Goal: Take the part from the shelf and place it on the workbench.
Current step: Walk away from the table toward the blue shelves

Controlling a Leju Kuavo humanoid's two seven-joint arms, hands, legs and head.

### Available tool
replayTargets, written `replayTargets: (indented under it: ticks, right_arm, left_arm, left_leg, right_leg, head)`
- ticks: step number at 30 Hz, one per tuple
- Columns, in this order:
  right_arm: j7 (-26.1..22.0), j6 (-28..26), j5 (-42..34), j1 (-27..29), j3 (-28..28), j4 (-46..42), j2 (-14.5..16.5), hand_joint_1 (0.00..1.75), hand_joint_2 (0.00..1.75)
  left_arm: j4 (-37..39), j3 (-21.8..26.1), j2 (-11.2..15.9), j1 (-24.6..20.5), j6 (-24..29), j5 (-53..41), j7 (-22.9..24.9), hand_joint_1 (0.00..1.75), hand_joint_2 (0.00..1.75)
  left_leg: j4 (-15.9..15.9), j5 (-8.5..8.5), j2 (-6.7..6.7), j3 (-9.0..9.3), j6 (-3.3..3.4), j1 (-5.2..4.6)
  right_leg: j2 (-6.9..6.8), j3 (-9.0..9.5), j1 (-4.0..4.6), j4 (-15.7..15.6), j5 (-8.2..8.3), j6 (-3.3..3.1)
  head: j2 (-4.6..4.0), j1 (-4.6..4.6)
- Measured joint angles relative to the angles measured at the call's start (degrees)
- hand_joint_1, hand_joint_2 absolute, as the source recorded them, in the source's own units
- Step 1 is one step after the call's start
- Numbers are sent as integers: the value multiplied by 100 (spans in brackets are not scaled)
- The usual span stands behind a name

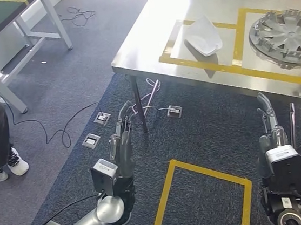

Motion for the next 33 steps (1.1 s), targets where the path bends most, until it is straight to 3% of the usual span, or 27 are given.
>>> replayTargets:
  ticks: [1,3,4,5,7,8,9,10,11,12,13,15,16,18,19,20,23,24,25,26,27,28,30,31,33]
  right_arm:
    - [-1,1,0,-7,1,-1,0,0,0]
    - [0,2,0,-10,2,4,0,0,0]
    - [3,2,0,-14,1,6,0,0,0]
    - [5,2,0,-14,1,8,1,0,0]
    - [7,8,0,-16,-1,9,2,0,0]
    - [7,15,0,-11,1,10,2,0,0]
    - [7,27,0,-6,2,13,2,0,0]
    - [4,46,0,-1,2,15,2,0,0]
    - [1,63,-1,3,3,19,2,0,0]
    - [-5,79,-5,3,3,21,2,0,0]
    - [-10,92,-9,2,3,22,3,0,0]
    - [-20,104,-17,-8,2,22,4,0,0]
    - [-24,110,-19,-13,2,22,4,0,0]
    - [-27,115,-21,-10,3,25,4,0,0]
    - [-28,117,-23,-3,3,28,3,0,0]
    - [-27,116,-25,4,3,31,3,0,0]
    - [-24,113,-32,9,5,44,3,0,0]
    - [-21,109,-36,11,6,49,3,0,0]
    - [-19,105,-40,13,6,53,3,0,0]
    - [-14,101,-45,15,4,56,2,0,0]
    - [-10,98,-46,16,4,57,2,0,0]
    - [-6,97,-46,13,4,56,2,0,0]
    - [3,95,-46,4,6,55,3,0,0]
    - [7,92,-46,-2,7,54,4,0,0]
    - [18,87,-46,-6,8,53,4,0,0]
  left_arm:
    - [-1,-1,-1,-3,0,-1,-1,0,0]
    - [-1,-2,1,-2,0,0,1,0,0]
    - [0,-2,3,0,0,1,1,0,0]
    - [1,-2,8,4,0,1,2,0,0]
    - [2,-2,15,4,0,5,8,0,0]
    - [2,-2,17,4,0,8,14,0,0]
    - [2,-2,17,4,1,10,20,0,0]
    - [2,-2,19,4,1,8,23,0,0]
    - [2,-2,19,5,2,1,26,0,0]
    - [2,-2,20,4,2,-10,26,0,0]
    - [1,-2,19,2,2,-21,26,0,0]
    - [-4,-1,16,1,2,-38,24,0,0]
    - [-6,0,16,2,2,-43,22,0,0]
    - [-7,1,16,16,2,-45,22,0,0]
    - [-7,1,15,22,2,-45,22,0,0]
    - [-7,1,13,28,2,-45,23,0,0]
    - [-7,1,3,43,2,-48,22,0,0]
    - [-7,1,1,53,2,-49,22,0,0]
    - [-7,1,0,64,2,-49,21,0,0]
    - [-7,0,0,76,2,-49,19,0,0]
    - [-7,0,-1,86,2,-49,14,0,0]
    - [-7,0,-3,92,2,-49,7,0,0]
    - [-8,2,-9,97,2,-49,-12,0,0]
    - [-9,2,-12,99,2,-47,-23,0,0]
    - [-9,2,-14,103,2,-42,-48,0,0]
  left_leg:
    - [-8,58,4,-15,-31,-1]
    - [-21,115,-1,-50,-95,5]
    - [59,-11,-10,-111,-134,12]
    - [253,-260,-20,-200,-173,22]
    - [955,-938,-29,-415,-243,66]
    - [1357,-1155,-30,-493,-270,88]
    - [1671,-1204,-29,-516,-291,109]
    - [1833,-1106,-29,-461,-309,130]
    - [1796,-926,-29,-307,-320,149]
    - [1554,-762,-29,-50,-325,164]
    - [1143,-723,-32,302,-323,170]
    - [250,-882,-47,906,-274,146]
    - [-10,-962,-56,1045,-239,122]
    - [-109,-894,-52,995,-134,101]
    - [-118,-831,-43,939,-79,101]
    - [-127,-758,-30,874,-22,106]
    - [-125,-543,-10,624,68,79]
    - [-122,-476,-10,531,75,61]
    - [-117,-411,-10,437,78,42]
    - [-111,-349,-12,347,75,24]
    - [-103,-290,-13,265,68,8]
    - [-90,-233,-13,196,57,-3]
    - [-62,-140,-10,119,15,-30]
    - [-57,-99,-5,107,-12,-29]
    - [-65,-29,3,98,-83,-17]
  right_leg:
    - [4,90,19,-201,-62,-24]
    - [-6,-12,7,-246,27,-95]
    - [-19,-73,-8,-252,92,-144]
    - [-35,-154,-28,-262,175,-190]
    - [-49,-335,-37,-257,343,-239]
    - [-50,-442,-38,-251,429,-240]
    - [-50,-552,-40,-242,511,-231]
    - [-51,-664,-44,-230,591,-218]
    - [-51,-774,-49,-217,667,-198]
    - [-50,-869,-57,-202,739,-172]
    - [-47,-944,-61,-188,802,-139]
    - [-43,-1024,-63,-191,932,-66]
    - [-43,-1041,-65,-218,1007,-25]
    - [-39,-1068,-85,-282,1128,56]
    - [-34,-1107,-97,-242,1055,85]
    - [-29,-1171,-103,-88,846,102]
    - [-20,-1425,-86,1054,-110,120]
    - [-19,-1453,-78,1426,-229,121]
    - [-18,-1411,-71,1645,-190,113]
    - [-18,-1276,-61,1659,-40,91]
    - [-18,-1045,-46,1466,136,55]
    - [-18,-730,-22,1096,208,4]
    - [-26,-87,20,172,67,-84]
    - [-28,88,41,-147,-51,-117]
    - [-35,137,48,-370,-79,-170]
  head:
    - [0,-5]
    - [0,-4]
    - [0,5]
    - [-1,0]
    - [-1,-25]
    - [-1,-40]
    - [-1,-48]
    - [0,-55]
    - [0,-62]
    - [0,-68]
    - [0,-80]
    - [1,-96]
    - [0,-99]
    - [0,-80]
    - [-1,-66]
    - [-1,-42]
    - [-1,23]
    - [-1,34]
    - [-1,40]
    - [-1,45]
    - [0,48]
    - [0,46]
    - [1,40]
    - [0,35]
    - [0,44]
